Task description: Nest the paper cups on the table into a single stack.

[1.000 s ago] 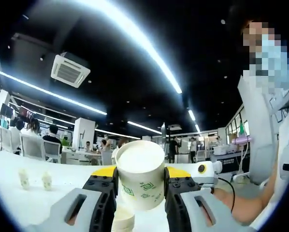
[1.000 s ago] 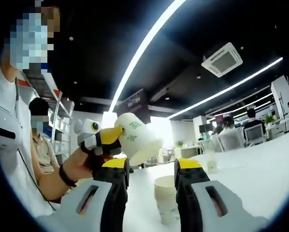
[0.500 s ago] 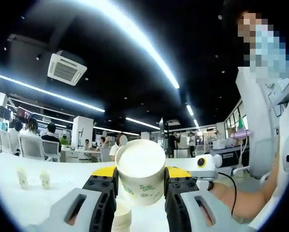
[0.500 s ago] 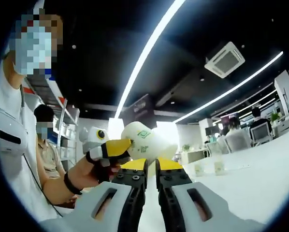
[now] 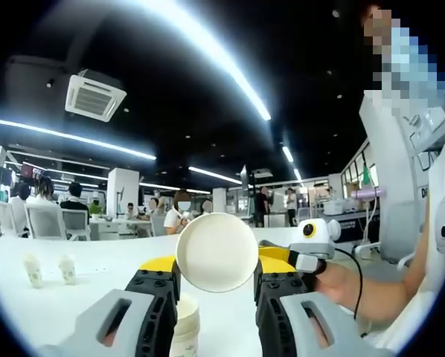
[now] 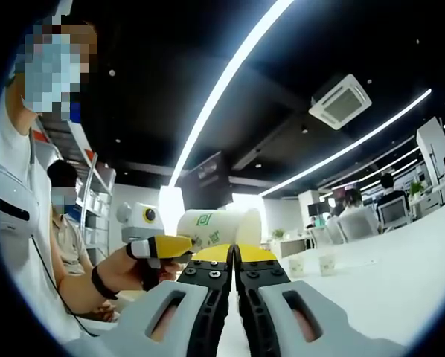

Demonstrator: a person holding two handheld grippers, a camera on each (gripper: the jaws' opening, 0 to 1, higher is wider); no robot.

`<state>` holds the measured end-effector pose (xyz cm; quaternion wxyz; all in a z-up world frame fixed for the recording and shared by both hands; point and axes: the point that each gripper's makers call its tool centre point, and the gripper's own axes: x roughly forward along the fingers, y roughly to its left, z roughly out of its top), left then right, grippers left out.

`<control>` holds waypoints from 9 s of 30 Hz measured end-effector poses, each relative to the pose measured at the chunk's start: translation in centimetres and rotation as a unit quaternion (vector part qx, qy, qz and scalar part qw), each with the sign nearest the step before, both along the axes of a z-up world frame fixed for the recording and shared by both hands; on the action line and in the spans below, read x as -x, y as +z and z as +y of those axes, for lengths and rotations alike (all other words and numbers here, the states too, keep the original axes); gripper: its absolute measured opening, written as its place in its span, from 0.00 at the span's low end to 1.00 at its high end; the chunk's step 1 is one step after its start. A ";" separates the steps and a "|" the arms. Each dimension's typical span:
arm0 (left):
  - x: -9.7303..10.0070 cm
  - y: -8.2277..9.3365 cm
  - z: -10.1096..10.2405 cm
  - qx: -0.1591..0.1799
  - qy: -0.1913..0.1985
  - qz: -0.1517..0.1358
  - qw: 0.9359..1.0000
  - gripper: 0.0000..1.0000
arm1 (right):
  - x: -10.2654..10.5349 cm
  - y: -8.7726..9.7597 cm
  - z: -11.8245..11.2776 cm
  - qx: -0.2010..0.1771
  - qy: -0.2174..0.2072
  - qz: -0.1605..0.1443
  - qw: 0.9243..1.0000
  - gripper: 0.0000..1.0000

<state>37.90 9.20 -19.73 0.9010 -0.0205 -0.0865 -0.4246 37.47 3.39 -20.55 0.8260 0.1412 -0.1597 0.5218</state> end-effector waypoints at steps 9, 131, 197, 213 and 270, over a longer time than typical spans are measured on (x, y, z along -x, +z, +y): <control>-0.4 -0.5 0.0 -0.010 -0.004 0.007 1.000 0.51 | 0.0 -0.1 -0.2 0.007 -0.008 -0.003 1.000 0.01; 2.7 0.4 1.4 -0.014 -0.110 0.012 0.994 0.45 | 2.7 1.4 4.5 -0.028 0.132 0.075 0.988 0.40; 1.0 -3.5 6.2 -0.018 -0.011 0.035 0.999 0.47 | -6.9 -0.9 7.4 0.205 0.009 -0.018 0.979 0.46; 0.5 -3.0 6.0 -0.011 -0.009 0.034 0.999 0.48 | -6.7 -2.7 8.1 0.237 0.007 -0.028 0.971 0.47; -15.6 -4.8 16.0 -0.010 0.151 0.042 0.988 0.60 | 0.4 0.7 5.1 0.087 0.034 -0.007 0.996 0.61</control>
